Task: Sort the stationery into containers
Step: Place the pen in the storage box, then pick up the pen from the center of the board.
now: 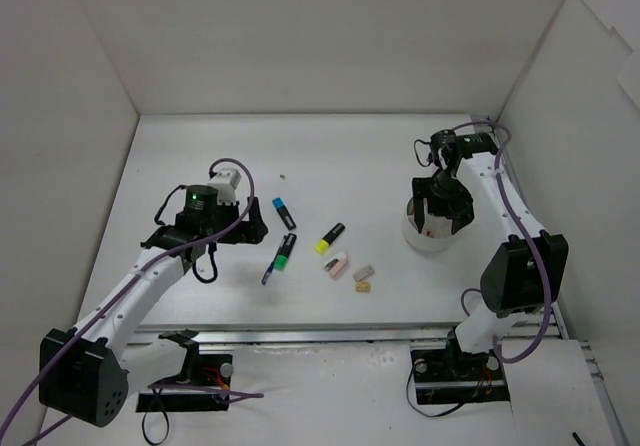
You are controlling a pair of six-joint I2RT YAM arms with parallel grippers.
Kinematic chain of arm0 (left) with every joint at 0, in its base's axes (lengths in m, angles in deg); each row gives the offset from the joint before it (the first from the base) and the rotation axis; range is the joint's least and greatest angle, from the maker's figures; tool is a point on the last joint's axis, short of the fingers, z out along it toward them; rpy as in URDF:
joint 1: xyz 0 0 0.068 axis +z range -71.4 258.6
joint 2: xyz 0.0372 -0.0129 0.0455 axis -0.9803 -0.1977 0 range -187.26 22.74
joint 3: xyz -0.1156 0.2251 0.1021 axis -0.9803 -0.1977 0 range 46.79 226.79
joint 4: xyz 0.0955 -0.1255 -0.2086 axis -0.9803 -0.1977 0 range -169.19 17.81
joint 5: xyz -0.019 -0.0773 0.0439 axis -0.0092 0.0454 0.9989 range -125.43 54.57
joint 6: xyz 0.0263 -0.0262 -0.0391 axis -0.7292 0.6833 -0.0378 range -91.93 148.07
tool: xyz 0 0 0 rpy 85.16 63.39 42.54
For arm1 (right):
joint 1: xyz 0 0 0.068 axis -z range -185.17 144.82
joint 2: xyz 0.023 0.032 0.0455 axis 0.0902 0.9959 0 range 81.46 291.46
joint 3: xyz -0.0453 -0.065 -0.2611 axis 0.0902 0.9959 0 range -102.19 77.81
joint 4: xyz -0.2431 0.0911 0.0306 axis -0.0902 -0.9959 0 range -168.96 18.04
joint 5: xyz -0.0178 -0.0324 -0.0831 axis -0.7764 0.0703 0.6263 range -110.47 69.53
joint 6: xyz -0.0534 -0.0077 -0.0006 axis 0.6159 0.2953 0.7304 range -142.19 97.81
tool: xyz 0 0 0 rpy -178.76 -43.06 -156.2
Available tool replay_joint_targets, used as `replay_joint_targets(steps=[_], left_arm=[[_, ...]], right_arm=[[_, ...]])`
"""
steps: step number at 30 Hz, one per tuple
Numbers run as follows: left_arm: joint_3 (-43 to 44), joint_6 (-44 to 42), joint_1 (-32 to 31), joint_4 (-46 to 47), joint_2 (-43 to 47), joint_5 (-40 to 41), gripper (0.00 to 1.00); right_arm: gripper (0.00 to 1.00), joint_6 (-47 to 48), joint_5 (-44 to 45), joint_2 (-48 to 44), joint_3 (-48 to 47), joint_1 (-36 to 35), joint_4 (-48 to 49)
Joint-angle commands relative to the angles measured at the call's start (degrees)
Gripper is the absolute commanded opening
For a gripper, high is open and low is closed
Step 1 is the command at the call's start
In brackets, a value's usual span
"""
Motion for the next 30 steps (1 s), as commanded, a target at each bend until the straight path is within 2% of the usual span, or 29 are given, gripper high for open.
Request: replay_joint_targets(steps=[1,2,9,14,22,27,30], left_arm=[[-0.6,-3.5,-1.4,2.6,0.7,-3.4,1.0],[-1.2,-3.5,-2.4,1.9,0.6,-3.3,1.0],[-3.9,-2.8,-5.1,1.8,0.0,-1.9,1.0],[-6.4,-2.8,-8.4,2.9,-4.3,0.2,1.0],[-4.4,3.6,-15.7,-0.5,-12.4,12.8,0.97],[-3.4,5.2,-18.2,-1.3,-16.2,16.8,0.87],[-2.7,5.9,-18.2,-1.6,-19.2,17.6,0.75]], right_arm=[[0.76,0.1,1.7,0.2,-3.1,0.4,-1.3],[0.98,-0.3,2.1,-1.2,-3.3,0.2,-0.7],[0.98,-2.4,4.7,-13.1,-3.7,-3.1,8.9],[0.98,-2.6,5.1,-20.8,1.3,-6.6,16.5],[0.98,-1.6,4.3,-24.8,7.0,-8.8,21.0],[0.98,-1.4,4.5,-25.7,8.1,-9.1,21.8],[0.98,-1.1,4.5,-26.5,8.4,-9.0,22.0]])
